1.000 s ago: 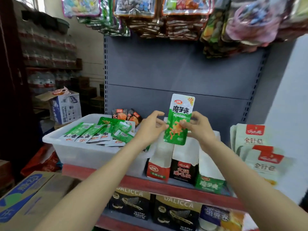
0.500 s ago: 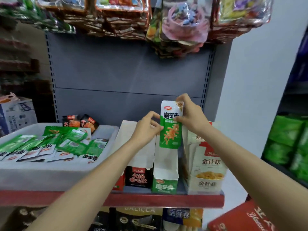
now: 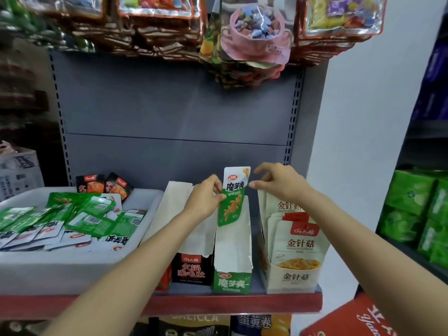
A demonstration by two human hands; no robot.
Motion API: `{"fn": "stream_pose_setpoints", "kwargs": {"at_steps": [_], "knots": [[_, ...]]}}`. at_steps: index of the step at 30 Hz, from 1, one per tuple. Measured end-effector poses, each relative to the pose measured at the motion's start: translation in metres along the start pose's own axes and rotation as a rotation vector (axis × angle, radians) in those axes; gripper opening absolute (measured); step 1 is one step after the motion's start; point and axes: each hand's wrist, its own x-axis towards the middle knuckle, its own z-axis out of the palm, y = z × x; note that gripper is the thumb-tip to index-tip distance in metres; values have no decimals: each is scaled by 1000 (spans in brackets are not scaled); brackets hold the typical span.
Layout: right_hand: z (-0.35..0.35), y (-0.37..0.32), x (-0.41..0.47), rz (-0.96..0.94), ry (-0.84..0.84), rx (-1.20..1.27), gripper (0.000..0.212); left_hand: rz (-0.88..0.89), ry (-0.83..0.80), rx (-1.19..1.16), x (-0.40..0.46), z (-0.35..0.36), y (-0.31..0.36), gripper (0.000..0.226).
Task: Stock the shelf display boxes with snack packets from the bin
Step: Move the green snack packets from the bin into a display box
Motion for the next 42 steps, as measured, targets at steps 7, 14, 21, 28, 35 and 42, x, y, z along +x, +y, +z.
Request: {"fn": "stream_pose_setpoints", "kwargs": {"at_steps": [7, 14, 21, 28, 35, 42], "knots": [[-7, 15, -7, 15, -29, -17, 35, 7, -113, -45, -10, 5, 3, 78], [-5, 23, -9, -33, -124, -94, 26, 62, -189, 39, -10, 3, 11, 71], [-1, 25, -8, -80, -160, -151, 16, 138, -104, 212, -13, 7, 11, 61], [0, 24, -6, -66, -137, -80, 32, 196, 14, 284, -4, 8, 9, 23], [1, 25, -5, -66, -153, -83, 36, 171, 3, 477, 12, 10, 6, 31], [2, 25, -4, -54, -158, -95, 34, 173, -248, 551, 29, 10, 8, 8]]}}
